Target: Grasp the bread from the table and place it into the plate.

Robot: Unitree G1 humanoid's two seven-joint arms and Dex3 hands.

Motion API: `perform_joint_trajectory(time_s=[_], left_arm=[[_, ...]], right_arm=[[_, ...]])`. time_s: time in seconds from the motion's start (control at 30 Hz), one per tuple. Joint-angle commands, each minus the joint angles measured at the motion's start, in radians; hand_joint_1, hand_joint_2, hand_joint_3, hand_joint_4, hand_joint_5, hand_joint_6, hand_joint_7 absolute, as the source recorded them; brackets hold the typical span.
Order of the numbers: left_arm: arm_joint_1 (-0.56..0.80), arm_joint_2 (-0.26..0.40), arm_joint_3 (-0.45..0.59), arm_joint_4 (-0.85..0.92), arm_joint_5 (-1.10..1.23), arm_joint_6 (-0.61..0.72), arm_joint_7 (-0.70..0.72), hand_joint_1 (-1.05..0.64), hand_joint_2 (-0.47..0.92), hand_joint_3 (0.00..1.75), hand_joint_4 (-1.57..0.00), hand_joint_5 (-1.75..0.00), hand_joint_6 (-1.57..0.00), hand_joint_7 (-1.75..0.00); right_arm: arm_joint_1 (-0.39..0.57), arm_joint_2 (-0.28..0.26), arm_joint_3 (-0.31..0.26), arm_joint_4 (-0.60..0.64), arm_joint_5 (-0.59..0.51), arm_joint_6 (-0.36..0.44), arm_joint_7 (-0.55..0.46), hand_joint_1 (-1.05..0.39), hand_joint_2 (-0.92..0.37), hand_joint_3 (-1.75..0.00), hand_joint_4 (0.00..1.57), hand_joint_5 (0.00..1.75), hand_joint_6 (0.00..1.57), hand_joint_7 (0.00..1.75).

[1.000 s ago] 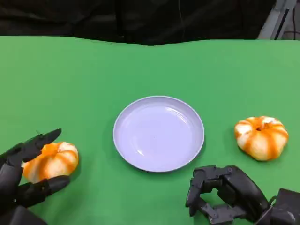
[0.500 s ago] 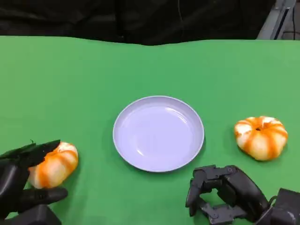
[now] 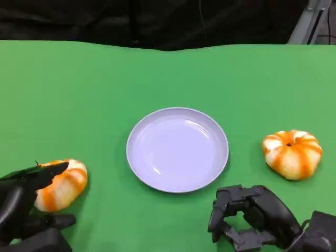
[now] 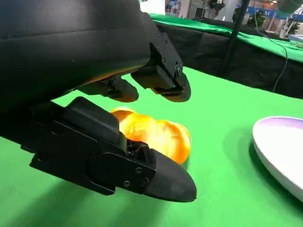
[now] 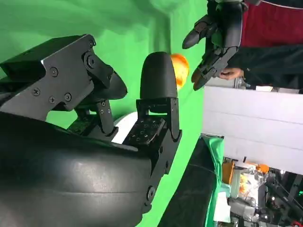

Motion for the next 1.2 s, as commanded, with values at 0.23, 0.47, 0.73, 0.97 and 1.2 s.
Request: perform_joint_trajectory(time_s=[0.23,0.47,0.73,0.97,1.2], left_arm=[[-0.12,0.047,-0.076,0.169,0.015,0.026,0.052,-0.98,0.92,0.13,-0.52,-0.01,-0.57,-0.01],[-0.185,0.063,-0.113,0.283,0.007,0.014,0.085,-0.96,0.92,0.1,-0.5,0.0,-0.57,0.0],[-0.236,0.07,-0.15,0.376,0.0,-0.001,0.107,-0.95,0.92,0.1,-0.51,0.0,-0.58,0.0],[-0.259,0.081,-0.182,0.412,-0.001,0.0,0.086,-0.76,0.91,0.04,-0.52,0.0,-0.58,0.0],[-0.25,0.101,-0.197,0.379,-0.017,-0.004,0.034,-0.29,0.81,0.0,-0.53,0.0,-0.58,0.0]], right_arm=[[-0.006,-0.007,-0.012,0.005,0.006,-0.003,-0.001,0.1,-0.58,-1.08,0.94,1.34,0.92,1.08],[-0.005,-0.007,-0.011,0.005,-0.005,-0.011,-0.013,0.09,-0.57,-1.09,0.95,1.32,0.93,1.08],[-0.002,-0.009,-0.01,-0.001,0.002,-0.004,-0.007,0.1,-0.57,-1.08,0.95,1.32,0.93,1.07],[-0.003,-0.009,-0.011,-0.001,0.004,-0.002,-0.004,0.09,-0.57,-1.08,0.95,1.33,0.93,1.07],[-0.004,-0.007,-0.012,-0.002,0.009,0.003,0.0,0.09,-0.57,-1.09,0.94,1.33,0.93,1.07]])
